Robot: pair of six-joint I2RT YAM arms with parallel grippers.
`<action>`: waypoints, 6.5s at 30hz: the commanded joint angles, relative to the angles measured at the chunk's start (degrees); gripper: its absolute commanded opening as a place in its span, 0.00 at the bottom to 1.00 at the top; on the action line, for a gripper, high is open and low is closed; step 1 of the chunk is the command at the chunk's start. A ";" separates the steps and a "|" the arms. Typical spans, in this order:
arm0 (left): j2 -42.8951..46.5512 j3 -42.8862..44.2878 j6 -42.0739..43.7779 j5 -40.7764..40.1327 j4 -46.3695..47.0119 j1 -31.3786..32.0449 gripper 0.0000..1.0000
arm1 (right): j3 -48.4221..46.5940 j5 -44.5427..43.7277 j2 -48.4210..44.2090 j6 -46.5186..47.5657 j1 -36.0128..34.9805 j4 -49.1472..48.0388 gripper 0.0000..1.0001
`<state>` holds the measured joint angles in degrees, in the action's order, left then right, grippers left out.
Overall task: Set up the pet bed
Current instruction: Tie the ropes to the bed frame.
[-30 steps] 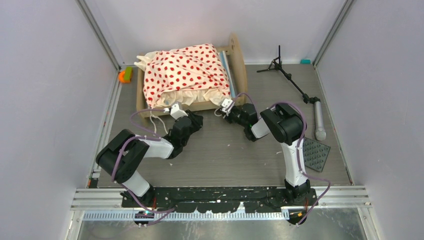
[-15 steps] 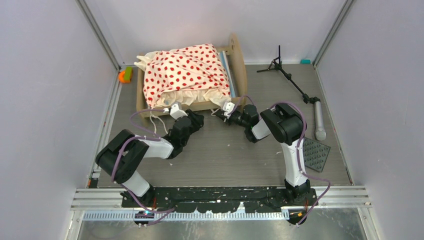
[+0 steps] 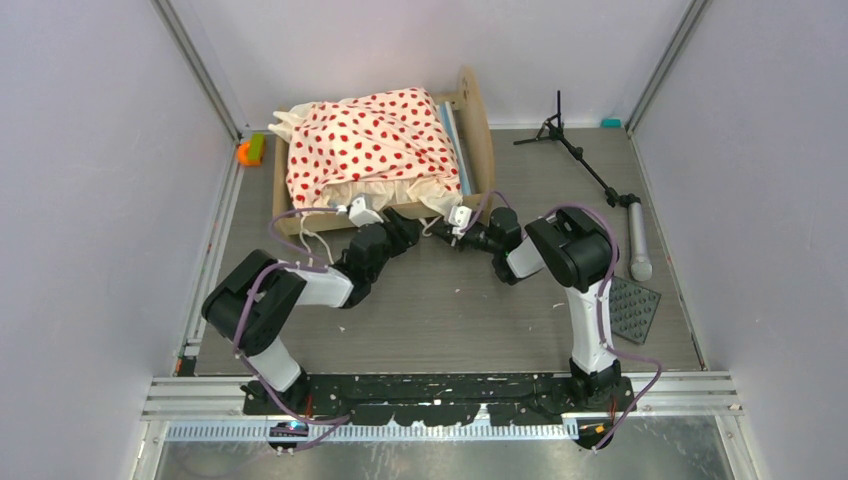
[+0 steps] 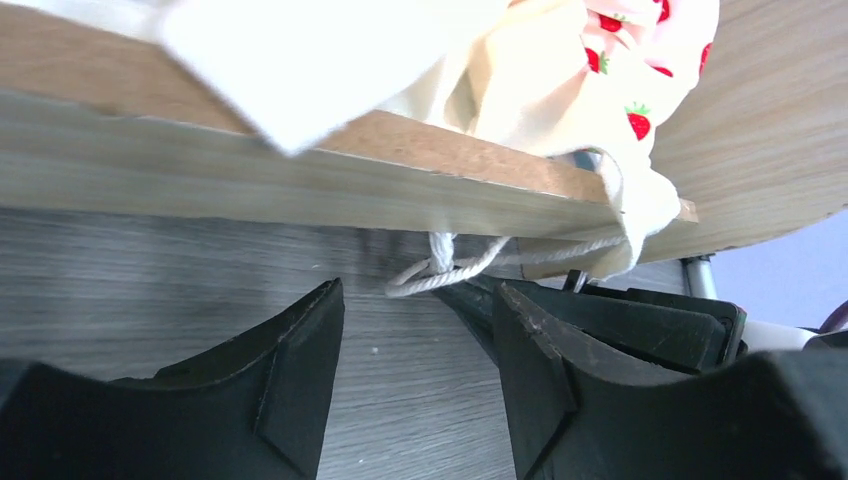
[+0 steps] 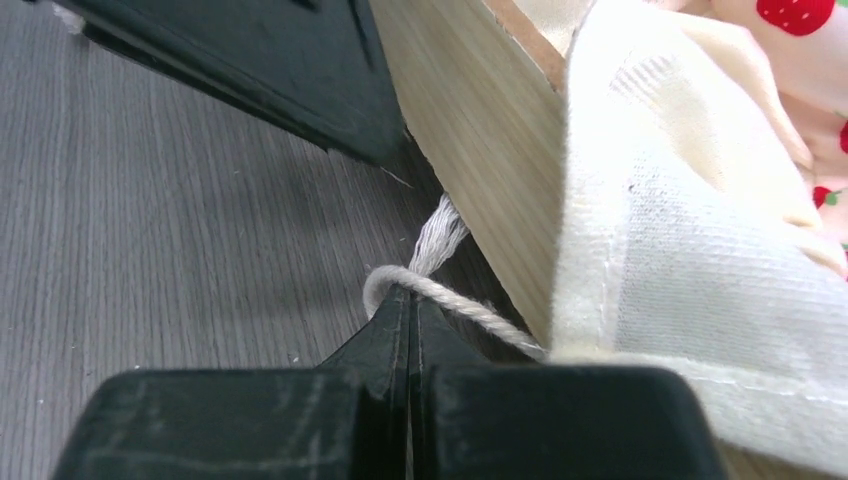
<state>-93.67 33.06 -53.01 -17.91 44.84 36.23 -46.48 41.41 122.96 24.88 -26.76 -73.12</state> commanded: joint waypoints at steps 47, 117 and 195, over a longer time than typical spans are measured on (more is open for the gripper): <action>-13.02 9.04 -5.36 0.98 11.67 -0.20 0.00 | 6.35 -5.47 -12.31 -0.48 1.28 3.86 0.45; -8.91 6.86 -4.37 0.46 10.83 -0.33 0.00 | -10.00 -24.45 -19.50 3.91 -2.00 61.57 0.00; -14.55 4.56 -0.07 -15.16 -0.88 1.30 0.00 | -8.71 -36.52 -44.31 -9.19 9.13 55.90 0.00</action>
<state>-108.55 37.39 -51.33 -25.89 47.66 37.52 -51.90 6.48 78.30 16.27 -17.78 -12.64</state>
